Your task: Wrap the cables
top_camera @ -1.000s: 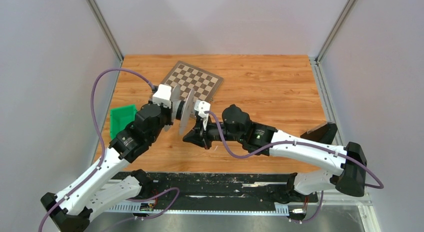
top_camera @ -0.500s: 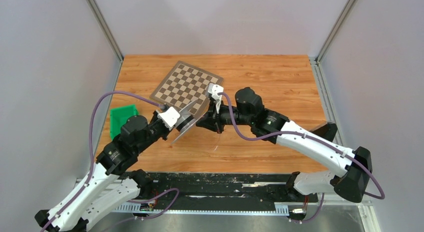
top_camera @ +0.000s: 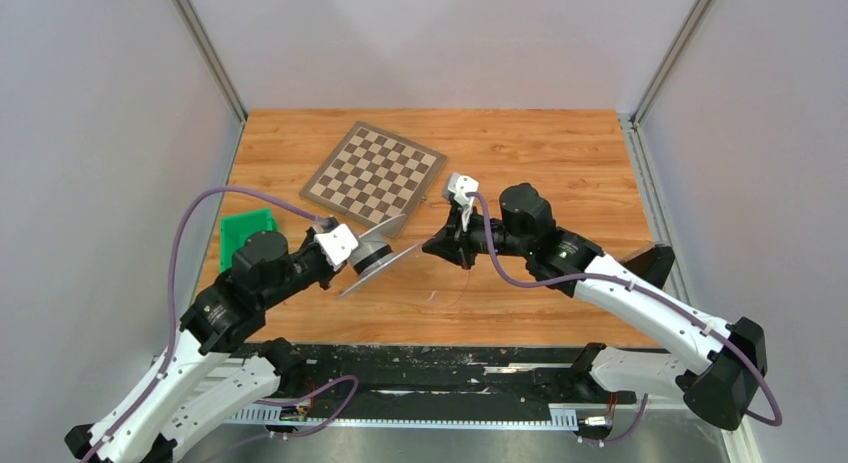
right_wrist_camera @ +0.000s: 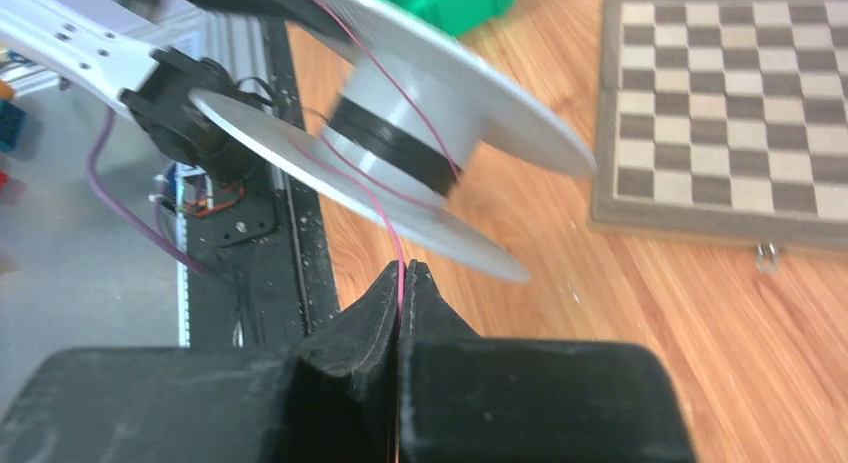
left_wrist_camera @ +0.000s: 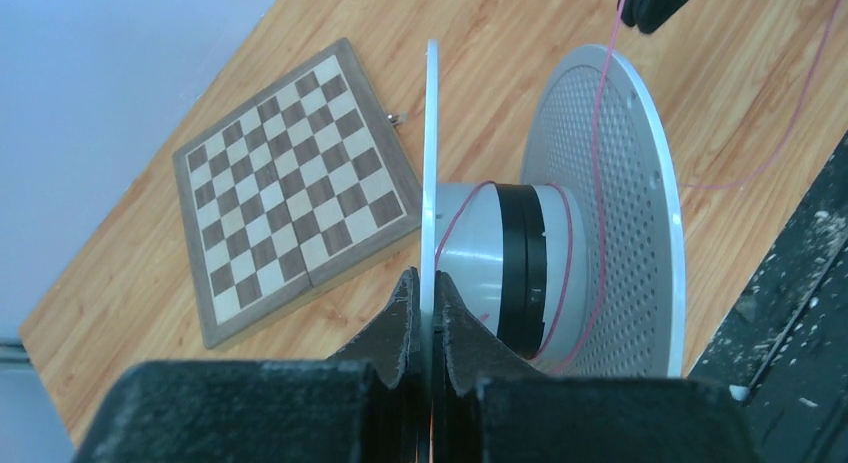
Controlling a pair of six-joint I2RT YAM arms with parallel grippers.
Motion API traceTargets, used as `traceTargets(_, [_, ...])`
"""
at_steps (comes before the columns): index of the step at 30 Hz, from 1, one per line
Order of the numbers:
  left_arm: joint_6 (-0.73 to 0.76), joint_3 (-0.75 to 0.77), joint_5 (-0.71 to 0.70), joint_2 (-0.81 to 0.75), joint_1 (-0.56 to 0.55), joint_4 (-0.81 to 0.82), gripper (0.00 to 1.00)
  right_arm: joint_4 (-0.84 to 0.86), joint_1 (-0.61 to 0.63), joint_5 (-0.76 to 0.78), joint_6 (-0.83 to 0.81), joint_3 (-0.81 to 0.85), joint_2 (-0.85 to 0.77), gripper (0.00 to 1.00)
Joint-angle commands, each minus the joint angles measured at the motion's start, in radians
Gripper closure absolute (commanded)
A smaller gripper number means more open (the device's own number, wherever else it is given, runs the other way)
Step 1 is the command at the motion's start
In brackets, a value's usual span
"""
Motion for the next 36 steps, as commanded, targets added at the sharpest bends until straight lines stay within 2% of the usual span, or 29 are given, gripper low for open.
traceTargets(1, [-0.151, 0.144, 0.052, -0.017, 0.002, 0.06, 1.0, 0.017, -0.034, 0.03, -0.018, -0.043, -0.078, 1.0])
traceTargets(9, [-0.306, 0.204, 0.137, -0.066, 0.002, 0.107, 1.0, 0.042, -0.055, 0.099, -0.003, -0.167, -0.165, 1.0])
traceTargets(17, [-0.431, 0.225, 0.203, -0.082, 0.002, 0.175, 1.0, 0.139, -0.055, 0.041, 0.044, -0.23, -0.199, 1.0])
traceTargets(22, [-0.571, 0.223, 0.1, -0.064, 0.002, 0.209, 1.0, 0.278, -0.055, -0.043, 0.129, -0.301, -0.207, 1.0])
traceTargets(28, [-0.776, 0.166, -0.017, -0.076, 0.002, 0.335, 1.0, 0.515, -0.055, -0.081, 0.268, -0.437, -0.205, 1.0])
traceTargets(36, [-0.965, 0.109, -0.158, -0.087, 0.002, 0.476, 1.0, 0.648, -0.034, -0.065, 0.38, -0.506, -0.172, 0.99])
